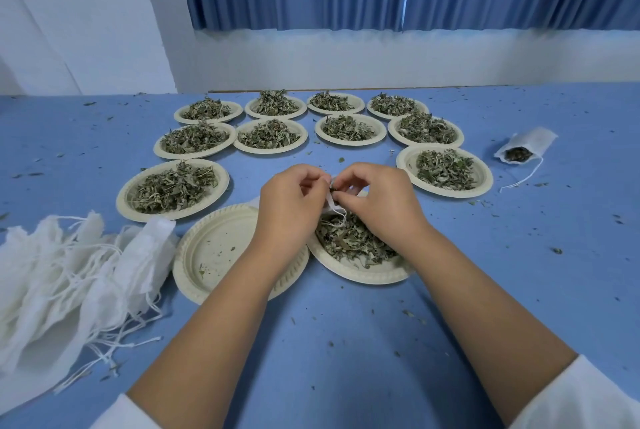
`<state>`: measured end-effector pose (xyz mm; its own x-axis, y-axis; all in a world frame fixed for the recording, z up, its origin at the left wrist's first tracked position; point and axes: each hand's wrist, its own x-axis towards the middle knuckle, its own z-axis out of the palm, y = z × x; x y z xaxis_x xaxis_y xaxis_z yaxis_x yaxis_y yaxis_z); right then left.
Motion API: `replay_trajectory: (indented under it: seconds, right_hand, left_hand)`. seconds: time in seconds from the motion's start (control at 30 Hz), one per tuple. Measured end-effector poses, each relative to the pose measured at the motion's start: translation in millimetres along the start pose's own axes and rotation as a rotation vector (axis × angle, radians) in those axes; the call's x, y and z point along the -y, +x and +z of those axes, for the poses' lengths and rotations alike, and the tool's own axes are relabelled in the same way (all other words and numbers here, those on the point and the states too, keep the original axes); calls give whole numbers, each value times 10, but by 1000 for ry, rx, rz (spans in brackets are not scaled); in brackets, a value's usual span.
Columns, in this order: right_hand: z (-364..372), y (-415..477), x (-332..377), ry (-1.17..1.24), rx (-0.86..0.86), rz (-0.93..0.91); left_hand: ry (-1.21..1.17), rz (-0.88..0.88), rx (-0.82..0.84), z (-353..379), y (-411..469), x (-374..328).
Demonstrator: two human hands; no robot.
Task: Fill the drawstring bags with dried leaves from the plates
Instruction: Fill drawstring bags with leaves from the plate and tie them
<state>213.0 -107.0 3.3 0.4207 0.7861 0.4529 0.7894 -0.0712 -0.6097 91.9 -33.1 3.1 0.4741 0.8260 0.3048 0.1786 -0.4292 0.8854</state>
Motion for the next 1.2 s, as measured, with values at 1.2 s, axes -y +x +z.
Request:
replay_trajectory:
  seconds: [1.2]
  right_hand:
    - [-195, 32, -75, -218, 379, 33]
  left_hand:
    - [196, 121, -97, -153, 116, 142]
